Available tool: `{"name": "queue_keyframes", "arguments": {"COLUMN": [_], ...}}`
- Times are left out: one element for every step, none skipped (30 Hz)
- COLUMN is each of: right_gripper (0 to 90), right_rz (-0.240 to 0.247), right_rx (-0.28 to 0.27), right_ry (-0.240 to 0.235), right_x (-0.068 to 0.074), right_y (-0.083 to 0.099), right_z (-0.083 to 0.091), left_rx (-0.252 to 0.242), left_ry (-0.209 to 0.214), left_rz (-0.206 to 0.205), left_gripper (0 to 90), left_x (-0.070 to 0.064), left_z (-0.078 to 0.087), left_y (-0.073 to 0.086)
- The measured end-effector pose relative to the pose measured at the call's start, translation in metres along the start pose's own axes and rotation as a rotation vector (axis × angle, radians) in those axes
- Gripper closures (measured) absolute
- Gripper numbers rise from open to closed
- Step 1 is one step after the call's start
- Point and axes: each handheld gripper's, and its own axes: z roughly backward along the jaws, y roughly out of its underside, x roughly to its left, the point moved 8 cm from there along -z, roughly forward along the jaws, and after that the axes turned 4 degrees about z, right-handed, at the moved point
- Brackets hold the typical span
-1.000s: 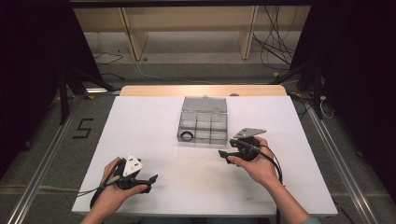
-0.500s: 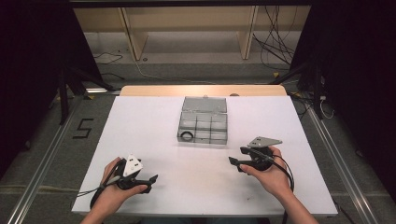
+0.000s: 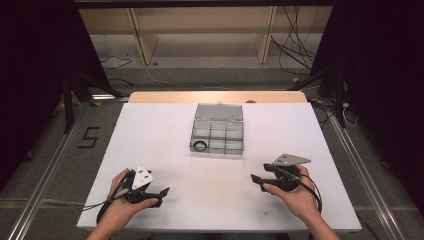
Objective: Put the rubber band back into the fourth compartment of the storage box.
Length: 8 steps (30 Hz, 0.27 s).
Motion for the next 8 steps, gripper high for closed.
{"name": "queue_keyframes", "arguments": {"right_gripper": [33.7, 33.6, 33.4, 33.1, 32.8, 32.5, 32.3, 32.3], "right_rz": [-0.002, -0.001, 0.001, 0.000, 0.000, 0.001, -0.001, 0.000], "right_rx": [0.000, -0.001, 0.001, 0.003, 0.005, 0.004, 0.003, 0.001], "right_ry": [0.000, -0.001, -0.002, -0.003, -0.004, -0.003, -0.003, -0.003], "right_x": [0.0001, 0.0002, 0.0004, 0.0008, 0.0009, 0.0006, 0.0006, 0.0004], "right_y": [0.0006, 0.0010, 0.0018, 0.0026, 0.0032, 0.0036, 0.0037, 0.0036], "right_z": [0.0002, 0.0003, 0.0003, 0.0002, 0.0000, -0.0002, -0.0001, 0.0002], "left_rx": [-0.002, -0.001, -0.001, -0.001, -0.002, -0.002, -0.004, -0.004], "left_ry": [0.000, 0.000, 0.000, 0.001, 0.000, 0.000, 0.000, 0.000], "left_rz": [0.003, 0.002, 0.002, 0.002, 0.002, 0.003, 0.003, 0.003], "left_gripper": [16.7, 16.7, 16.7, 16.7, 16.7, 16.7, 16.7, 16.7], "left_x": [-0.0002, -0.0002, -0.0002, -0.0002, -0.0002, -0.0001, 0.0000, 0.0000], "left_z": [-0.0002, -0.0003, -0.0003, -0.0003, -0.0004, -0.0004, -0.0005, -0.0006], "left_y": [-0.0001, -0.0001, 0.0000, -0.0001, -0.0002, -0.0002, -0.0004, -0.0004]}}
